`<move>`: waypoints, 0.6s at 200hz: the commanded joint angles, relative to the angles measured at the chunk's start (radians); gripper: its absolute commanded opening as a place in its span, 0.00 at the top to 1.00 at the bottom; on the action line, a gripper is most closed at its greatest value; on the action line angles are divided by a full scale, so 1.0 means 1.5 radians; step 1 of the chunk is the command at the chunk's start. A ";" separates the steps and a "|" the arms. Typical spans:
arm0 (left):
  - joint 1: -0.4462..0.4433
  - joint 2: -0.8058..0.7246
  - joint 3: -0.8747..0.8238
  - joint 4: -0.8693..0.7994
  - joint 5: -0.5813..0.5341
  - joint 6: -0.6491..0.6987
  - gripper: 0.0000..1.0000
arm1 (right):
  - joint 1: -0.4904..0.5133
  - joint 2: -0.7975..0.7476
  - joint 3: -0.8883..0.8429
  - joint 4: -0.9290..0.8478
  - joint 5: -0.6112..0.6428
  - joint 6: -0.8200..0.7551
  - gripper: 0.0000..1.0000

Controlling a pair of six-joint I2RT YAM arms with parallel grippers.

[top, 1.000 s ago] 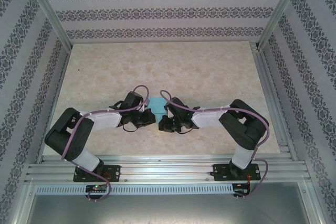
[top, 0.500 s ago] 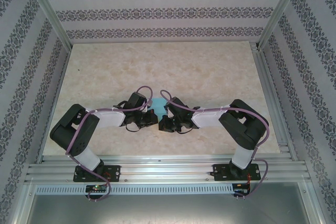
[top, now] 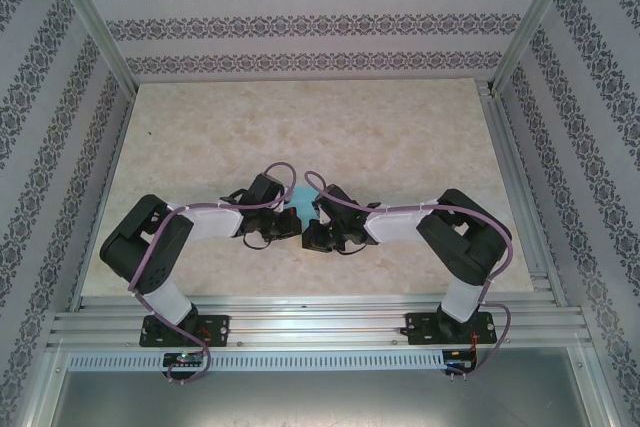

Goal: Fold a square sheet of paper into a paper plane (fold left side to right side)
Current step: Third fold the triangle at the center of the table.

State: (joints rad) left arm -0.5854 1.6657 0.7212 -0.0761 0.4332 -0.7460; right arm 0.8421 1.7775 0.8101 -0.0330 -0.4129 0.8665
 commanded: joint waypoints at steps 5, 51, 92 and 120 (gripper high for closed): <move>0.014 0.024 0.005 -0.058 -0.104 0.054 0.97 | 0.012 0.042 -0.023 -0.095 0.028 -0.009 0.91; 0.059 0.011 0.013 -0.089 -0.113 0.097 0.95 | 0.011 0.042 -0.025 -0.099 0.030 -0.010 0.91; 0.099 0.014 0.040 -0.106 -0.109 0.130 0.91 | 0.011 0.043 -0.024 -0.101 0.026 -0.010 0.91; 0.111 0.034 0.062 -0.104 -0.084 0.145 0.91 | 0.010 0.041 -0.022 -0.093 0.022 -0.015 0.91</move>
State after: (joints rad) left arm -0.4343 1.6764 0.7876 -0.1749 0.3416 -0.5869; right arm 0.8421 1.7775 0.8101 -0.0341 -0.4126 0.8658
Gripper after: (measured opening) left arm 0.088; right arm 0.090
